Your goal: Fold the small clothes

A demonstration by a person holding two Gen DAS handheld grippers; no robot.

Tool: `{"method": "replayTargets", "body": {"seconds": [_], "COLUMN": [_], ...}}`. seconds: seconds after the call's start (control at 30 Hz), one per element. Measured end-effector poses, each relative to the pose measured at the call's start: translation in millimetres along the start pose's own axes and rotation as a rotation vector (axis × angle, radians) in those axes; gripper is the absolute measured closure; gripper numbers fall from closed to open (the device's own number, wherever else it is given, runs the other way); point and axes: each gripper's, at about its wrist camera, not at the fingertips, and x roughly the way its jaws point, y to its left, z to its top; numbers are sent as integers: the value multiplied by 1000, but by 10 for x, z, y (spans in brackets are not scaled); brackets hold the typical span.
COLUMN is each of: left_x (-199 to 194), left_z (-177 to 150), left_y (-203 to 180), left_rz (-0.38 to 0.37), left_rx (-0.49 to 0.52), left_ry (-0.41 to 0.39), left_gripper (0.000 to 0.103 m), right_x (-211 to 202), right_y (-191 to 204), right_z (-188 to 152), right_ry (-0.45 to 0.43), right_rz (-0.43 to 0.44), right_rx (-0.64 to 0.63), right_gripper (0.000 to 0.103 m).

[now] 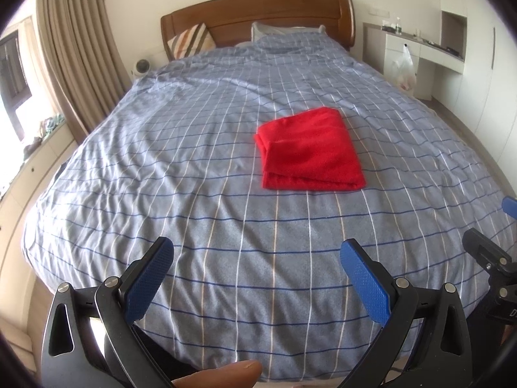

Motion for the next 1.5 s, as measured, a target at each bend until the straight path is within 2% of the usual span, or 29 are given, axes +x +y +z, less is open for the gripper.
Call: {"method": "replayTargets", "body": {"seconds": [0.17,0.53,0.77,1.5], "left_x": [-73,-146,-160,-159], "left_z": [5,-6,-2,-13], "left_y": [31,42,80,65], "left_rz": [-9,1,35,31], "left_rx": [-27,-17,-26,-28], "left_ry": [6,23,19,24], "left_gripper": [0,0,0,0], "right_x": [-119,-228,-200,-180], "right_y": [34,149,202,162], "right_z": [51,118,113,87], "right_ry": [-7,-11,-3,8], "right_rz": [21,46,40,29], "right_rx": [-12,-12,-22,-12], "right_gripper": [1,1,1,1]}}
